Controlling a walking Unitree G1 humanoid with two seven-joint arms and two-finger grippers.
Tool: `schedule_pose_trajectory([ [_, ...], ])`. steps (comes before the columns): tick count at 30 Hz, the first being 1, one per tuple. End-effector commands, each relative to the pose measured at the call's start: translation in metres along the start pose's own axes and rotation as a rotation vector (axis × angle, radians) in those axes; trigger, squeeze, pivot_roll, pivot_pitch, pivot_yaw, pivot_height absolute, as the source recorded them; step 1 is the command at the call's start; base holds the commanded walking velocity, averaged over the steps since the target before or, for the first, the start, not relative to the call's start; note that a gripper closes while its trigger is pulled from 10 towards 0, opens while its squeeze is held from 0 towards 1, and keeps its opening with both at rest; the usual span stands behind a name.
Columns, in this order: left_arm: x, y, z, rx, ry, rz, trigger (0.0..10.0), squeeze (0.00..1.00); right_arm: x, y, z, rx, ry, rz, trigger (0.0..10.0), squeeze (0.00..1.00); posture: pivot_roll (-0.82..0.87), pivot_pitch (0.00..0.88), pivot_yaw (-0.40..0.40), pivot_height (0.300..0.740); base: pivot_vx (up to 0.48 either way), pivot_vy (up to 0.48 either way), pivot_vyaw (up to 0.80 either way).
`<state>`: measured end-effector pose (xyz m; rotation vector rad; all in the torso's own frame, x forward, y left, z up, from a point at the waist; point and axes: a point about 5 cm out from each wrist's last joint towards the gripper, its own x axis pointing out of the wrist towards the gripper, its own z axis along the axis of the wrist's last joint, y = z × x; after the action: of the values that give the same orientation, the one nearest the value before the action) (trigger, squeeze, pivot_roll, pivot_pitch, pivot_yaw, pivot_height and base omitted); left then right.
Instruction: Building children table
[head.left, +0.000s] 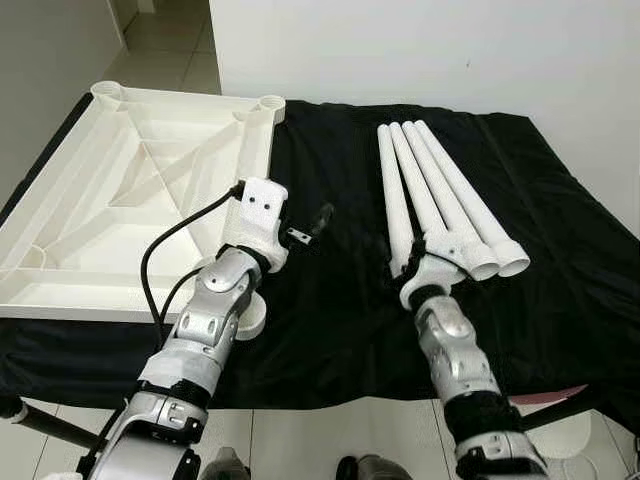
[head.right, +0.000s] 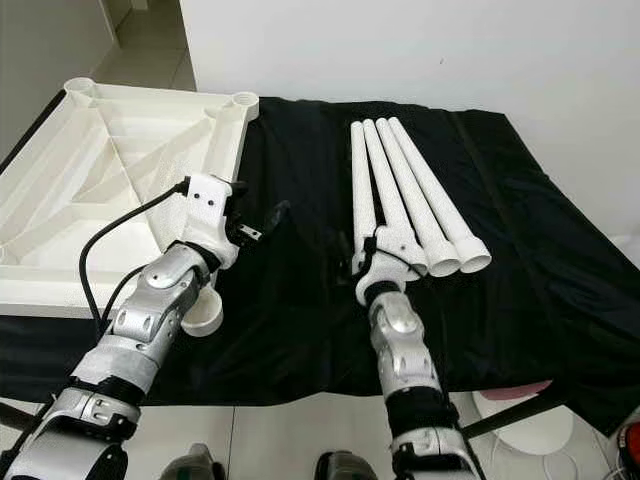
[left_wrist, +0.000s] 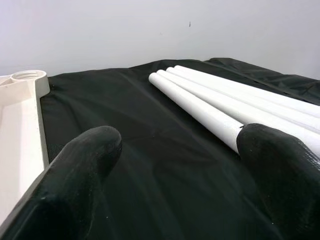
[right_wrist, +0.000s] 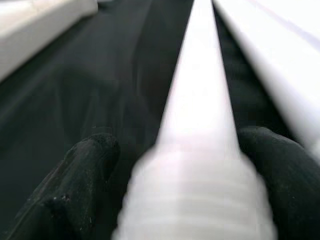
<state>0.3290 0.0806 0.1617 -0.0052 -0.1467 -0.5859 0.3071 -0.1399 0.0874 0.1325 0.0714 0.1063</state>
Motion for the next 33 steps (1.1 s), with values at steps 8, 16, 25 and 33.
schedule_pose_trajectory([
  [8, 0.001, -0.004, 0.002, -0.012, -0.006, -0.038, 10.0, 0.00, -0.007, -0.008, -0.009, -0.025, 0.070, 0.000, 10.0, 0.00, 0.06, 0.000, -0.020, 0.740, 0.000, 0.000, 0.00],
  [16, 0.001, -0.002, 0.000, -0.021, 0.013, -0.032, 10.0, 0.00, -0.003, -0.001, -0.006, -0.041, 0.062, 0.072, 0.0, 0.00, 0.07, 0.000, -0.027, 0.740, 0.000, 0.000, 0.00],
  [25, 0.000, 0.002, 0.002, -0.030, 0.009, -0.029, 10.0, 0.00, -0.004, 0.007, 0.016, -0.086, -0.080, 0.123, 0.0, 0.00, 0.07, 0.000, -0.036, 0.740, 0.000, 0.000, 0.00],
  [33, 0.000, -0.005, 0.004, -0.249, 0.038, -0.197, 10.0, 0.00, -0.010, 0.013, 0.051, -0.089, -0.348, 0.155, 10.0, 0.00, 0.07, 0.000, -0.040, 0.740, 0.000, 0.000, 0.00],
])
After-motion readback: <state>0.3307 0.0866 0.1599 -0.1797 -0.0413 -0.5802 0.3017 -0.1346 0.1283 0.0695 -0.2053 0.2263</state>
